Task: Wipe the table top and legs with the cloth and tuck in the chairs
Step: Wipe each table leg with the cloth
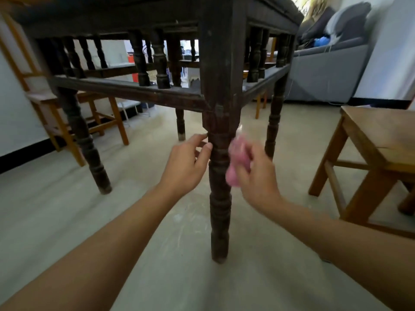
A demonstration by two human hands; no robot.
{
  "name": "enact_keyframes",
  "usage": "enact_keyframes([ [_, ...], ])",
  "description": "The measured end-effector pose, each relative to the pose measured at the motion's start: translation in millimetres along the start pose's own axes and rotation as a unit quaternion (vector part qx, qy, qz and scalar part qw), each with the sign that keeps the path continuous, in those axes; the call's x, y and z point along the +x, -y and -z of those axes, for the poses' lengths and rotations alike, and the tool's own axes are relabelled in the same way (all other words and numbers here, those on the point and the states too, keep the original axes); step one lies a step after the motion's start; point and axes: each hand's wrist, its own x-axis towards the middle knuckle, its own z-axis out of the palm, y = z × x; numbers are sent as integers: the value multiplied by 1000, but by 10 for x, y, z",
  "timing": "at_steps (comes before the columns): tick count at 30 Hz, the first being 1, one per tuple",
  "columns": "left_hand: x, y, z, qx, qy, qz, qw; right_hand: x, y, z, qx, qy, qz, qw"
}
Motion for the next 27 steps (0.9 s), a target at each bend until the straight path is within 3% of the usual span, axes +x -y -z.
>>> enact_keyframes([
  [2,-11,-36,32,6,3,3,1000,-407,-136,35,-117,169,43,978],
  [3,-15,-54,39,6,4,7,1000,-483,-207,103,-140,207,35,968],
  [4,-21,-62,36,5,5,10,1000,-439,-207,168,-119,182,6,976],
  [6,-38,-53,-3,13,-1,6,1000,-89,-178,206,-26,18,-87,996],
  [7,-42,-39,-30,21,-7,1,1000,135,-113,199,6,-65,-141,988],
  [9,-41,-17,-72,31,-14,-14,999,405,52,101,101,-147,-232,956],
  [12,-17,0,-41,47,-5,-31,998,92,199,-200,186,-127,-260,939],
  [15,-91,-23,17,34,-11,-31,999,-683,241,-499,168,24,-235,957],
  [16,-143,-41,17,35,-8,-31,999,-810,204,-516,154,35,-239,958],
  [18,-249,-60,-29,57,6,-50,997,-740,47,-386,145,-47,-266,952],
  [21,-278,-80,-106,116,15,-89,989,-144,-165,-35,157,-184,-334,911],
  [23,-225,-99,-103,139,-9,-104,985,198,-147,36,191,-161,-331,910],
  [27,-122,-12,-108,177,-50,-152,971,-164,-47,-318,135,-67,-251,956],
])
